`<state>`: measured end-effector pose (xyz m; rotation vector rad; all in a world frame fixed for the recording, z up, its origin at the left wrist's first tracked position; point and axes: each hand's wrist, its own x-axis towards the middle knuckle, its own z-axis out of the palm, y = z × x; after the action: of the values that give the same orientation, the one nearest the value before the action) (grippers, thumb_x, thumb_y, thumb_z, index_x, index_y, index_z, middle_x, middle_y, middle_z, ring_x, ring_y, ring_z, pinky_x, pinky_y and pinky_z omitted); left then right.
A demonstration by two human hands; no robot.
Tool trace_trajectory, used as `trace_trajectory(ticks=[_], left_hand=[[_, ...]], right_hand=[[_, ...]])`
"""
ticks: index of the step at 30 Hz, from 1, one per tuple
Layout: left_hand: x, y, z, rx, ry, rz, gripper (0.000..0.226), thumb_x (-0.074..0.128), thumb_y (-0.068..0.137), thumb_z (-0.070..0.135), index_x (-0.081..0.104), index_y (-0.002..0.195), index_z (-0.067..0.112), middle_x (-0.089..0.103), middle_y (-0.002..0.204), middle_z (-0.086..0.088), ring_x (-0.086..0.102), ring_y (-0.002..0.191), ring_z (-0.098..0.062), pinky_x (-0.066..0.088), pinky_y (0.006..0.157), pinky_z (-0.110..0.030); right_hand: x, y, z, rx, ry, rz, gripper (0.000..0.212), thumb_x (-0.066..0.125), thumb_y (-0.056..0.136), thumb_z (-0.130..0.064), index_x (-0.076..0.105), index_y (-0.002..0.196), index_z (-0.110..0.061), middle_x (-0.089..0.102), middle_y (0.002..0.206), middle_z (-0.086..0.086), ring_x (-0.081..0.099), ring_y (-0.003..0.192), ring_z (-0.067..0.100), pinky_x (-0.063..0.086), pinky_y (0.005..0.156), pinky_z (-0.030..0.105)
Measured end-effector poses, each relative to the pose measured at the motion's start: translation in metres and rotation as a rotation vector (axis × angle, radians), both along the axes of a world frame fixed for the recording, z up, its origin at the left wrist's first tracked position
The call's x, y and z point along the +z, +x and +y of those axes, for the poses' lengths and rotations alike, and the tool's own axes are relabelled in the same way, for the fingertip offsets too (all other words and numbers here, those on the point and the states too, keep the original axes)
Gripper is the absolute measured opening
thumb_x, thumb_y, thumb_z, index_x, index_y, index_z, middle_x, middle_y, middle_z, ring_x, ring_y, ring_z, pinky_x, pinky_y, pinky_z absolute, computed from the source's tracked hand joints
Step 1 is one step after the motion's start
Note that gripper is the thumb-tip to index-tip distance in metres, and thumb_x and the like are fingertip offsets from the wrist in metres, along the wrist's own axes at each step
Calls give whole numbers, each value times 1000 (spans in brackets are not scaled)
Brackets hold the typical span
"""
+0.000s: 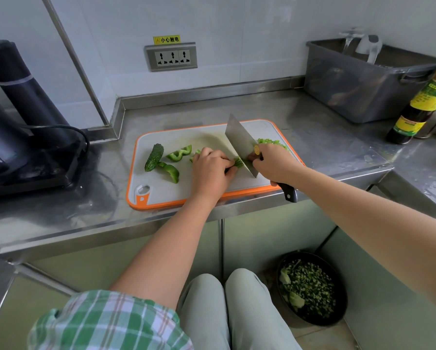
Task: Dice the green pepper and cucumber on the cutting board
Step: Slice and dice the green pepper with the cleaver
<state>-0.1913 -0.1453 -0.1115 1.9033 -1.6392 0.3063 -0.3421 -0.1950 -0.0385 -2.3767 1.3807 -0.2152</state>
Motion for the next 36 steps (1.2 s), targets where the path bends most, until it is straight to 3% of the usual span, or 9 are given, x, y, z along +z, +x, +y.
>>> trace_trajectory(ticks=[3,6,12,17,21,23,25,30,36], left_hand=[[-1,0,0,-5,-15,9,9,74,78,29,79,83,24,69,78,2,54,82,-31,32,73,-34],[-1,-1,-1,-6,-24,12,10,74,79,29,79,87,24,69,78,2,53,81,-31,34,73,-35],[0,-1,0,-9,-6,19,13,72,82,33,79,89,24,69,82,2,52,85,-29,35,75,-36],[-2,0,0,-11,1,23,12,73,81,30,79,88,24,69,82,3,52,85,-28,34,75,-34],[-2,0,-1,-14,-24,27,11,74,79,30,79,85,22,69,79,2,53,82,-29,33,73,-33],[-2,0,-1,-17,-29,27,11,74,79,29,79,85,22,69,79,2,53,82,-30,36,73,-35],[-2,0,0,-13,-32,19,11,73,80,30,79,86,22,69,78,2,53,82,-30,36,73,-35],[-1,1,0,-12,-12,13,13,73,81,31,79,90,23,70,83,3,52,85,-28,31,74,-32],[-3,1,-2,-13,-13,21,11,74,78,29,79,85,22,69,79,3,53,82,-29,33,72,-33]], right_hand=[[2,-6,-3,-13,20,-31,18,40,91,-9,38,73,-11,50,65,9,51,33,17,31,32,18],[9,-6,-5,10,38,7,12,40,89,-9,50,93,-4,52,69,9,52,32,19,36,34,18],[15,0,-1,73,12,116,19,40,87,-5,40,71,-14,51,66,10,52,36,21,33,32,18],[6,4,0,51,-5,100,11,40,87,-4,42,77,-7,47,72,10,49,45,22,39,41,28],[-4,-1,-2,-8,-32,-20,14,41,88,-7,38,75,-9,48,73,10,48,45,21,33,40,26],[-3,-4,-4,-26,-25,-38,6,41,88,-8,44,84,-6,50,71,9,51,39,21,33,36,22],[2,-5,-5,-3,-15,-19,14,40,87,-9,52,94,-5,53,73,9,52,35,21,35,34,20],[8,-3,-1,77,-10,93,16,41,87,-6,42,71,-10,50,69,10,51,41,23,37,37,24],[1,-3,-4,39,5,62,8,41,87,-7,48,87,-4,51,74,12,52,43,24,40,39,25]])
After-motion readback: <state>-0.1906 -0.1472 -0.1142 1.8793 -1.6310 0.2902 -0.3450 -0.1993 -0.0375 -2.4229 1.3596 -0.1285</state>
